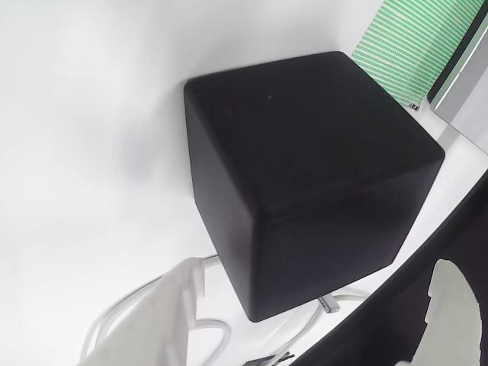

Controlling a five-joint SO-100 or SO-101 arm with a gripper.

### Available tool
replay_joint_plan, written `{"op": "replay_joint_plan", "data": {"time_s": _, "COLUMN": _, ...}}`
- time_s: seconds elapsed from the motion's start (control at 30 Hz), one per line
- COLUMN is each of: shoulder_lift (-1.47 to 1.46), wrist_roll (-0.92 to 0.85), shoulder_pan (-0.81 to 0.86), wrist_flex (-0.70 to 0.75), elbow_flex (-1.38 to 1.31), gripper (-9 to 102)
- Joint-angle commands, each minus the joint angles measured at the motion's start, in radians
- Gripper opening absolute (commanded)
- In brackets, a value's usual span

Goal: Stack 3 Blocks on the chosen place.

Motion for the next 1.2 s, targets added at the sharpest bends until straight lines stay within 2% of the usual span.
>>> {"op": "replay_joint_plan", "data": {"time_s": 0.0, "shoulder_lift": 0.003, "wrist_roll": -0.018, "shoulder_pan": -0.014, "wrist_flex": -0.014, "elbow_flex": -0.046, "gripper": 36}}
{"op": "replay_joint_plan", "data": {"time_s": 0.77, "shoulder_lift": -0.012, "wrist_roll": -0.100, "shoulder_pan": 0.015, "wrist_flex": -0.020, "elbow_flex": -0.032, "gripper": 31}}
{"op": "replay_joint_plan", "data": {"time_s": 1.17, "shoulder_lift": -0.012, "wrist_roll": -0.127, "shoulder_pan": 0.029, "wrist_flex": -0.015, "elbow_flex": -0.018, "gripper": 20}}
